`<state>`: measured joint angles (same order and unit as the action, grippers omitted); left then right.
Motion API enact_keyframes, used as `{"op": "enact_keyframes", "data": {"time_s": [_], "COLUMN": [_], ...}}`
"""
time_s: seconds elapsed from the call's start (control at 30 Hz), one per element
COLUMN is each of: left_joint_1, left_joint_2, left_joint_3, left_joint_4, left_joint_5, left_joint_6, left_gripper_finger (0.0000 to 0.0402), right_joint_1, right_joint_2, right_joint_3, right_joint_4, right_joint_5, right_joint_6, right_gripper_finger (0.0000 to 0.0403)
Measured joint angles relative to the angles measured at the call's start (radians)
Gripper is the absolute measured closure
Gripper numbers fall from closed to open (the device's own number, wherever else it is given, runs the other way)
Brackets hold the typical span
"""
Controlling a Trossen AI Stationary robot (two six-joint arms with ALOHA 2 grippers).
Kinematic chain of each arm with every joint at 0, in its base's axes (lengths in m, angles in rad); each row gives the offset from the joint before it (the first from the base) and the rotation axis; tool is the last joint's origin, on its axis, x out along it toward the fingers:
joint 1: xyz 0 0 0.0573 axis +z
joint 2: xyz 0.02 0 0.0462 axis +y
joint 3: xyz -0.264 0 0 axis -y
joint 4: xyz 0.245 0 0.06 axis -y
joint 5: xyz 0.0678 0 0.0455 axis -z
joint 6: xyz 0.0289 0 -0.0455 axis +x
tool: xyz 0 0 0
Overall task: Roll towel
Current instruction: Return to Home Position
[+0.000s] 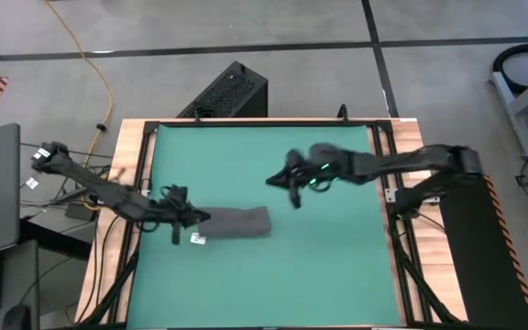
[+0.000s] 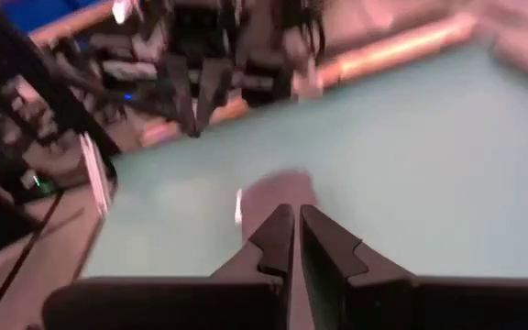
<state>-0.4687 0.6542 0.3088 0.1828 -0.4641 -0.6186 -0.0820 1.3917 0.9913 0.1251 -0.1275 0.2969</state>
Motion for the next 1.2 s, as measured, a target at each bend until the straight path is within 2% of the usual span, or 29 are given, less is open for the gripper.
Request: {"op": "enact_keyframes", "data": {"time_s": [0.2, 0.33, 0.43, 0.47, 0.57, 0.67, 0.8, 0.93, 1.07, 1.2], "left_joint_1": [0.003, 0.003, 0.004, 0.004, 0.003, 0.004, 0.004, 0.004, 0.004, 0.004], "left_joint_2": [-0.208, -0.287, -0.328, -0.341, -0.366, -0.398, -0.432, -0.447, -0.443, -0.445], "left_joint_3": [0.157, 0.243, 0.311, 0.331, 0.367, 0.371, 0.323, 0.212, 0.047, -0.106], "left_joint_4": [-0.328, -0.368, -0.399, -0.425, -0.484, -0.486, -0.472, -0.295, -0.107, 0.047], "left_joint_5": [-0.096, -0.127, -0.246, -0.246, -0.135, -0.103, 0.023, 0.170, 0.226, 0.208], "left_joint_6": [-0.033, 0.036, -0.004, 0.038, 0.191, 0.290, 0.313, 0.319, 0.252, 0.225], "left_gripper_finger": [0.0401, 0.0402, 0.0401, 0.0401, 0.0402, 0.0401, 0.0402, 0.0401, 0.0401, 0.0401], "right_joint_1": [-0.040, -0.055, -0.066, -0.063, -0.040, -0.012, 0.012, 0.019, 0.019, 0.019], "right_joint_2": [-0.292, -0.481, -0.603, -0.641, -0.743, -0.824, -0.961, -1.104, -1.240, -1.346], "right_joint_3": [0.002, 0.002, 0.002, 0.002, 0.001, -0.020, -0.124, -0.330, -0.548, -0.741], "right_joint_4": [-0.238, -0.409, -0.519, -0.549, -0.594, -0.620, -0.605, -0.467, -0.251, -0.131], "right_joint_5": [0.056, 0.057, 0.057, 0.058, 0.052, 0.051, 0.051, 0.079, 0.084, 0.131], "right_joint_6": [-0.011, -0.010, -0.007, -0.011, -0.127, -0.203, -0.198, -0.122, -0.081, -0.024], "right_gripper_finger": [0.0355, 0.0355, 0.0355, 0.0355, 0.0355, 0.0355, 0.0355, 0.0355, 0.0355, 0.0355]}}
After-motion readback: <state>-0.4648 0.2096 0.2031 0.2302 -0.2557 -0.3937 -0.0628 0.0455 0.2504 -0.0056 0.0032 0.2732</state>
